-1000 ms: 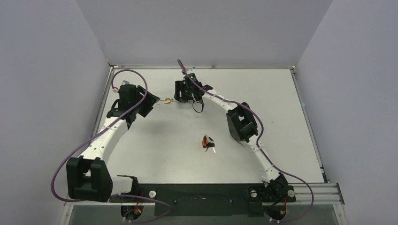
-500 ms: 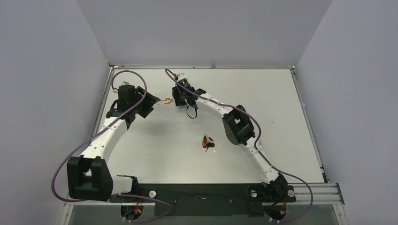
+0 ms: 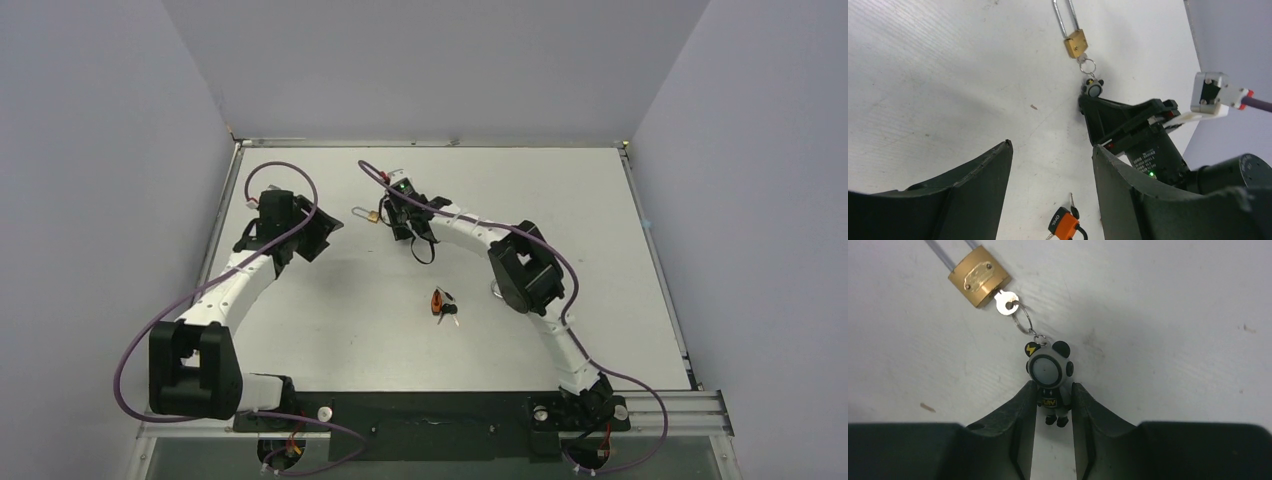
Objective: Lock with the key
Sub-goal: Pick up the lock from the center of the board, then lock the lock.
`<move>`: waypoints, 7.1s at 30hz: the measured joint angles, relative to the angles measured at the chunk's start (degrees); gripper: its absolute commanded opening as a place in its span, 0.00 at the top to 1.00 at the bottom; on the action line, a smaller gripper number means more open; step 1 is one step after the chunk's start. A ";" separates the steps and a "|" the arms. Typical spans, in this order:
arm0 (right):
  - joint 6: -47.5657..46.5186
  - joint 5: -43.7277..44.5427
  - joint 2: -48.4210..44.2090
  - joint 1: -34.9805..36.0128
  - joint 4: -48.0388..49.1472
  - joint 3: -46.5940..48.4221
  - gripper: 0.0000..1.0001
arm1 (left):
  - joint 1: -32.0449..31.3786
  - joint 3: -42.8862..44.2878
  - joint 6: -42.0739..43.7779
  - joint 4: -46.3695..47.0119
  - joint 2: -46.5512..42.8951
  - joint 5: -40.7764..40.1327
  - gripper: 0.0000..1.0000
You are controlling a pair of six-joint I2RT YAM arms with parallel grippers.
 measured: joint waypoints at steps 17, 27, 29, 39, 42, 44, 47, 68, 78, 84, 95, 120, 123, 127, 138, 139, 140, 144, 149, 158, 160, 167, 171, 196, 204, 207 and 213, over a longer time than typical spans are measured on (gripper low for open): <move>-2.38 -6.29 -21.90 -7.10 8.81 -34.51 0.31 | -8.37 -2.67 -0.11 2.69 3.43 -4.00 0.43; -5.64 -10.40 -20.50 -6.49 9.55 -27.02 0.27 | -8.35 -2.67 0.22 2.58 3.37 -4.48 0.42; -6.38 -11.17 -18.03 -6.27 9.57 -21.84 0.27 | -7.85 -2.67 0.42 2.40 2.86 -4.48 0.42; -10.19 -13.31 -3.78 -5.20 5.07 -5.14 0.32 | -4.52 -2.67 1.86 1.16 -0.52 -3.96 0.42; -11.02 -13.99 -2.19 -5.14 3.78 -3.93 0.36 | -3.74 -2.67 2.16 0.74 -1.42 -3.63 0.42; -11.32 -14.45 -1.90 -4.90 3.28 -3.08 0.39 | -3.37 -2.67 2.47 0.48 -1.79 -3.48 0.42; -11.61 -14.88 -1.84 -4.50 2.56 -3.04 0.44 | -2.95 -2.67 2.71 0.20 -1.95 -3.17 0.42; -13.05 -13.46 -4.28 -3.56 6.58 -8.83 0.94 | -2.64 -3.34 2.69 0.20 -1.44 -1.66 0.42; -13.00 -14.25 -8.66 -3.32 3.02 -12.13 1.00 | -2.64 -1.77 6.99 0.98 2.56 2.82 0.43; -12.85 -15.80 -15.78 -3.58 1.31 -13.07 1.00 | -2.67 3.56 11.72 2.23 5.14 9.66 0.43; -12.83 -18.43 -32.50 -3.82 0.70 -15.43 1.00 | -2.71 13.40 19.80 3.19 3.63 19.61 0.46; -2.80 -42.80 -66.64 -4.83 -1.97 -28.83 1.00 | -3.65 28.65 34.03 11.26 -8.79 59.71 0.47; -0.92 -44.46 -70.44 -4.79 -1.11 -31.21 1.00 | -5.42 28.59 31.34 14.64 -8.59 63.52 0.47; 1.68 -46.21 -74.64 -4.50 0.50 -33.77 1.00 | -7.80 28.57 28.92 17.68 -8.41 66.84 0.47; 5.05 -48.74 -76.96 -3.26 3.48 -34.80 1.00 | -11.74 28.57 28.37 17.66 -6.75 68.43 0.51; 5.25 -48.83 -76.96 -3.23 3.63 -34.80 1.00 | -12.00 28.57 28.41 17.49 -6.60 68.46 0.51; 5.35 -48.98 -76.96 -3.19 3.76 -34.80 1.00 | -12.24 28.57 28.46 17.33 -6.43 68.43 0.51; 5.73 -49.20 -76.96 -2.89 4.46 -34.80 1.00 | -13.35 28.57 28.72 16.59 -5.92 68.43 0.53; 5.95 -49.40 -76.74 -2.56 5.01 -34.80 1.00 | -14.51 28.57 29.33 15.45 -5.49 68.41 0.59; 5.95 -49.35 -76.19 -2.56 5.09 -35.67 1.00 | -15.19 28.68 29.97 14.99 -5.46 68.39 0.62; 5.95 -49.33 -75.87 -2.51 5.09 -35.67 1.00 | -15.39 28.68 30.10 14.91 -5.46 68.39 0.63; 5.88 -49.05 -75.32 -2.51 5.07 -35.71 1.00 | -15.78 28.79 31.50 12.02 -5.11 68.11 0.69; 5.75 -48.89 -74.84 -2.51 5.01 -35.71 1.00 | -15.96 28.96 32.35 10.47 -4.74 67.89 0.71; 2.36 -45.77 -73.40 -2.54 1.22 -35.71 0.73 | -17.07 30.93 37.62 1.25 -2.84 63.14 1.00; 1.40 -42.91 -73.42 -2.58 2.32 -35.71 0.24 | -18.38 30.91 33.00 2.80 -3.13 55.30 1.00; 2.08 -43.12 -73.50 -3.48 4.48 -35.93 0.23 | -18.86 30.91 31.50 3.52 -3.93 52.35 1.00; 7.26 -45.81 -75.30 -9.60 14.19 -39.36 0.24 | -19.98 30.91 27.96 6.69 -7.54 47.58 1.00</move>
